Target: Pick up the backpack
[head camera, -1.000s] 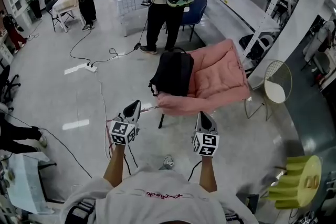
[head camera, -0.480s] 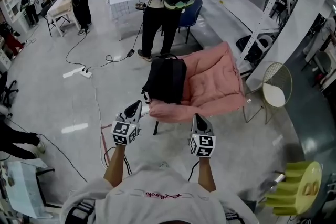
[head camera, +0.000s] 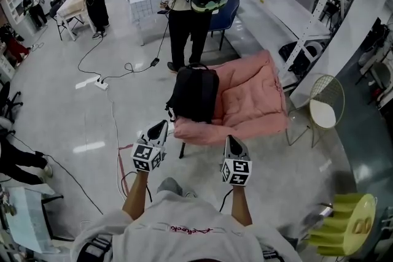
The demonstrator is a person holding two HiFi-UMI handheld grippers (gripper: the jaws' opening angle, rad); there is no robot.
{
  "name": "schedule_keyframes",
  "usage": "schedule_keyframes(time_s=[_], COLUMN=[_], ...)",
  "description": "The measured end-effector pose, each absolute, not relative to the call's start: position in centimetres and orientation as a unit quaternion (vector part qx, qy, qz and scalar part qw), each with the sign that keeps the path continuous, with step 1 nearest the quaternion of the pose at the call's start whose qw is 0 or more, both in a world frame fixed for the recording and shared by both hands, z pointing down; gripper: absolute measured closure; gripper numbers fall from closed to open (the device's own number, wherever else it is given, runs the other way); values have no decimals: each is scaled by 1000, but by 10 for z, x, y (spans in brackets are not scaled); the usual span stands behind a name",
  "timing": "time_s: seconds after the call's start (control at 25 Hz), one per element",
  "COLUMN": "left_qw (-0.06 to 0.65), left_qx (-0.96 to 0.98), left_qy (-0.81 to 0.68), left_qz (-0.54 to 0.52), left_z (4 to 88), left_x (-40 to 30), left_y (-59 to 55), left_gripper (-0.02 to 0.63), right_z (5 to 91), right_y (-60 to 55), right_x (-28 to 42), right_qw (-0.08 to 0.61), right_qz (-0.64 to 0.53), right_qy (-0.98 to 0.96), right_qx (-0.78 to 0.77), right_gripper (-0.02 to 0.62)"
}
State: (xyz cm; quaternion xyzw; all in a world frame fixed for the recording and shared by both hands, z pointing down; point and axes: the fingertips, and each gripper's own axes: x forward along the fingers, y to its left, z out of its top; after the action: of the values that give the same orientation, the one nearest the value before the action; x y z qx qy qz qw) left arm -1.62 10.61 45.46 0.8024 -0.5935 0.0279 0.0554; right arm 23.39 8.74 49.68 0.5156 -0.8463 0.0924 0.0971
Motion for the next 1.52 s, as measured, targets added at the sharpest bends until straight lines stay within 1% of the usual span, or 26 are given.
schedule_keyframes(time_s=[0.6,1.04,1.52], left_qw=[70,63,68], left_qx=[798,808,826], left_qy=[-599,-585,-558], left_qz=[17,12,31], left_z=[476,479,474], left_x=[-37,-78,-125], left_y=[60,-35,-138], left_gripper=[597,597,597], right_z=[512,509,496], right_y=[38,-50,-142], right_x=[210,162,106], right_qw=[109,121,128], right_qz=[94,80,87], right_qy=[-851,-848,-835], right_qx=[505,509,529], right_gripper=[577,577,577])
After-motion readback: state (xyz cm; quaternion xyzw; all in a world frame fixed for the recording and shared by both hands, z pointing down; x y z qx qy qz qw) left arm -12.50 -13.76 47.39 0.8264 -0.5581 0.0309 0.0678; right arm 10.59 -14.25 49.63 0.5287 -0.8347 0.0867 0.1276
